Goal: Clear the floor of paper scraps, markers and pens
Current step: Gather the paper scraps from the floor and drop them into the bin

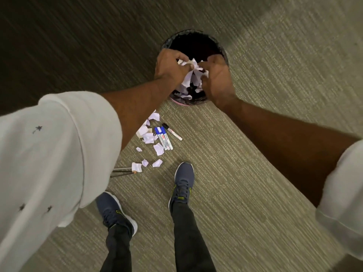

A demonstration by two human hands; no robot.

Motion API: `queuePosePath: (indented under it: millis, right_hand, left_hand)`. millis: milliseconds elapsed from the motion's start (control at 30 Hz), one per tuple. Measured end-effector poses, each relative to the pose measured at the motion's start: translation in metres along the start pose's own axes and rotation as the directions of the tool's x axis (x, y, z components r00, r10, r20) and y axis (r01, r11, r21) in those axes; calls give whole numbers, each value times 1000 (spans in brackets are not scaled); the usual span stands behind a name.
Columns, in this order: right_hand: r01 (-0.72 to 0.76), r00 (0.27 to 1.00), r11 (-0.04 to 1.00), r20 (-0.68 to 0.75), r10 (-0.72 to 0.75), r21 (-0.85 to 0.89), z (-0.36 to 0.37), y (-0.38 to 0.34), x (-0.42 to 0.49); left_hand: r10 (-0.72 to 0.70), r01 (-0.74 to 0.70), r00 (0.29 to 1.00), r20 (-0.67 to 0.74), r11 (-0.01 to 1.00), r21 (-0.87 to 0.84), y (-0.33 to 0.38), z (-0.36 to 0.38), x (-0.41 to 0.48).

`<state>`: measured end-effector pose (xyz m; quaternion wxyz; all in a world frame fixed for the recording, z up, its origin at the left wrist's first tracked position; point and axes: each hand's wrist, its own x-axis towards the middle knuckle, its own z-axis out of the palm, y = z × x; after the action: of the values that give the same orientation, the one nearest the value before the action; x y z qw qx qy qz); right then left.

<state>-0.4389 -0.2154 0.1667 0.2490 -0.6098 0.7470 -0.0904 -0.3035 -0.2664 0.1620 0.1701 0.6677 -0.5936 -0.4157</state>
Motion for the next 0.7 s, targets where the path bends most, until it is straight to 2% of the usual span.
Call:
queuePosePath:
  millis: [433, 700]
  right_hand:
    - [37, 999, 999, -36, -37, 4, -2, 25, -17]
    - [26, 996, 999, 82, -22, -44, 32, 3, -51]
  left_hand:
    - [-54, 54, 998, 26, 998, -17, 6, 9, 2]
    - [-135, 134, 989, 52, 990, 38, -52, -13, -28]
